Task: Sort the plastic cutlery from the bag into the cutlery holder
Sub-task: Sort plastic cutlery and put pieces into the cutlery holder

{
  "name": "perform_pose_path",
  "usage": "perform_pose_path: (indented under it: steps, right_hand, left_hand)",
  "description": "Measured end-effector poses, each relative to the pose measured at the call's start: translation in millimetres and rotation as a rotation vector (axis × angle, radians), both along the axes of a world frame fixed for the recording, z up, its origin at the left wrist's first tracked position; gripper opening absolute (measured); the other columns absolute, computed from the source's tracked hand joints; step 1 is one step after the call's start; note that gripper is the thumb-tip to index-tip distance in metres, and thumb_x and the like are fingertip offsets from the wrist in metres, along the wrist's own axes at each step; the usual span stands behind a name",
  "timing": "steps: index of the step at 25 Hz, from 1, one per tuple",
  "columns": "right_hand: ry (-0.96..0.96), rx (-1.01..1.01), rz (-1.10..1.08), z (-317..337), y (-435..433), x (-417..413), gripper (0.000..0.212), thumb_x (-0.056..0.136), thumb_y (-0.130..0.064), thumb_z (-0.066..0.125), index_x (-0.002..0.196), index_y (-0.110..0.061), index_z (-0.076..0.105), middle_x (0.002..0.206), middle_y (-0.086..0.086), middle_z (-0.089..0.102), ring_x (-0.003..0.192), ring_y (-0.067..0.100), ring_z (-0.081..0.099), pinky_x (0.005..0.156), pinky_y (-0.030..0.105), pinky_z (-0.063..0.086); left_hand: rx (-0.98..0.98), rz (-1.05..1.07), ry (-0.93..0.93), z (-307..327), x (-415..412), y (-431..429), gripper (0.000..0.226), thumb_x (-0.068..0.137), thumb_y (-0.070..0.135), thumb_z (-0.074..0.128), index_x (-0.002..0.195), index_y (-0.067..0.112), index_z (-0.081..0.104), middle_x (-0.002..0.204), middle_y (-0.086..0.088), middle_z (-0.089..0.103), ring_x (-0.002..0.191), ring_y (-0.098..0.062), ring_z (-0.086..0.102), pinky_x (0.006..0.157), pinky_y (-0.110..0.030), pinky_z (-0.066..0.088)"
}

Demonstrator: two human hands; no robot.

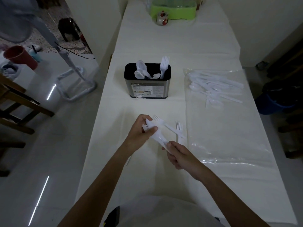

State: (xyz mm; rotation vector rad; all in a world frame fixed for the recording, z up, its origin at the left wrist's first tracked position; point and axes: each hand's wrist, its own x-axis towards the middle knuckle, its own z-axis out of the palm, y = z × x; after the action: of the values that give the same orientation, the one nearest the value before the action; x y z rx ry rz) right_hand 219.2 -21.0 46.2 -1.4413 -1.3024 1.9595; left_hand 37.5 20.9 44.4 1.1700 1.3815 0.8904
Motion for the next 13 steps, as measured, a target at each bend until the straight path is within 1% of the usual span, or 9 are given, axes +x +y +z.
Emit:
perform_pose_path:
  steps: [2, 4, 6, 8, 9, 10, 11, 12, 13]
  right_hand:
    - [0.043, 0.015, -0.014, -1, -1, 0, 0.034, 0.100, -0.038, 0.034, 0.095, -0.012, 0.055, 0.055, -0.007, 0.031, 0.044, 0.009, 0.024, 0.042, 0.019, 0.021]
    - [0.114, -0.022, 0.008, -1, 0, 0, 0.034, 0.100, -0.038, 0.033, 0.095, -0.011, 0.053, 0.059, -0.003, 0.028, 0.046, 0.010, 0.022, 0.043, 0.021, 0.019]
    - [0.181, -0.094, 0.043, 0, 2, 2, 0.030, 0.101, -0.033, 0.034, 0.096, -0.010, 0.052, 0.061, 0.000, 0.029, 0.046, 0.011, 0.024, 0.045, 0.023, 0.020]
    - [0.214, -0.180, 0.091, 1, 7, 6, 0.024, 0.100, -0.028, 0.038, 0.099, -0.009, 0.053, 0.063, 0.000, 0.042, 0.049, 0.013, 0.038, 0.049, 0.025, 0.032]
    - [0.210, -0.208, 0.137, 2, 12, 9, 0.022, 0.099, -0.026, 0.041, 0.100, -0.010, 0.056, 0.068, 0.000, 0.052, 0.057, 0.015, 0.049, 0.056, 0.027, 0.042]
    - [0.171, -0.201, 0.210, 4, 18, 12, 0.020, 0.098, -0.025, 0.044, 0.101, -0.012, 0.059, 0.077, -0.002, 0.060, 0.069, 0.015, 0.058, 0.068, 0.028, 0.048]
    - [0.088, -0.155, 0.312, 7, 25, 14, 0.020, 0.098, -0.027, 0.046, 0.100, -0.016, 0.061, 0.085, -0.008, 0.063, 0.081, 0.011, 0.060, 0.077, 0.027, 0.047]
    - [-0.014, -0.101, 0.423, 12, 31, 17, 0.019, 0.098, -0.030, 0.046, 0.099, -0.021, 0.063, 0.088, -0.015, 0.063, 0.086, 0.005, 0.058, 0.079, 0.023, 0.044]
    - [-0.113, -0.060, 0.525, 17, 37, 18, 0.019, 0.097, -0.034, 0.046, 0.096, -0.026, 0.063, 0.088, -0.020, 0.060, 0.087, 0.001, 0.054, 0.077, 0.019, 0.040]
  left_hand:
    - [-0.021, -0.057, -0.052, 3, 4, -2, 0.013, 0.094, 0.011, 0.052, 0.107, 0.010, 0.048, 0.074, -0.001, 0.049, 0.058, -0.009, 0.045, 0.047, -0.018, 0.039]
    - [-0.018, -0.094, -0.087, 4, 5, -2, 0.013, 0.096, 0.012, 0.047, 0.107, 0.004, 0.049, 0.066, -0.003, 0.044, 0.048, -0.007, 0.039, 0.043, -0.017, 0.033]
    - [-0.037, -0.132, -0.093, 5, 3, 1, 0.012, 0.096, 0.010, 0.048, 0.103, 0.001, 0.047, 0.065, -0.007, 0.042, 0.046, -0.008, 0.038, 0.042, -0.017, 0.032]
    - [-0.075, -0.215, -0.069, 6, 1, 4, 0.007, 0.094, 0.009, 0.051, 0.098, 0.006, 0.046, 0.071, -0.008, 0.044, 0.053, -0.011, 0.041, 0.045, -0.016, 0.035]
    - [-0.087, -0.270, -0.043, 7, 1, 5, 0.007, 0.094, 0.010, 0.052, 0.098, 0.009, 0.046, 0.076, -0.009, 0.044, 0.059, -0.014, 0.041, 0.047, -0.017, 0.036]
    - [-0.085, -0.328, -0.017, 9, 3, 5, 0.008, 0.094, 0.011, 0.053, 0.098, 0.010, 0.046, 0.079, -0.009, 0.044, 0.063, -0.016, 0.040, 0.049, -0.017, 0.037]
    - [-0.072, -0.380, 0.002, 11, 5, 7, 0.009, 0.093, 0.011, 0.054, 0.099, 0.010, 0.046, 0.080, -0.008, 0.044, 0.064, -0.016, 0.040, 0.049, -0.017, 0.037]
    - [-0.055, -0.422, 0.013, 12, 8, 8, 0.011, 0.093, 0.011, 0.055, 0.100, 0.009, 0.047, 0.078, -0.006, 0.044, 0.061, -0.013, 0.041, 0.048, -0.016, 0.037]
    - [-0.044, -0.455, 0.020, 13, 11, 10, 0.012, 0.092, 0.011, 0.056, 0.100, 0.009, 0.047, 0.077, -0.002, 0.045, 0.058, -0.008, 0.042, 0.048, -0.015, 0.037]
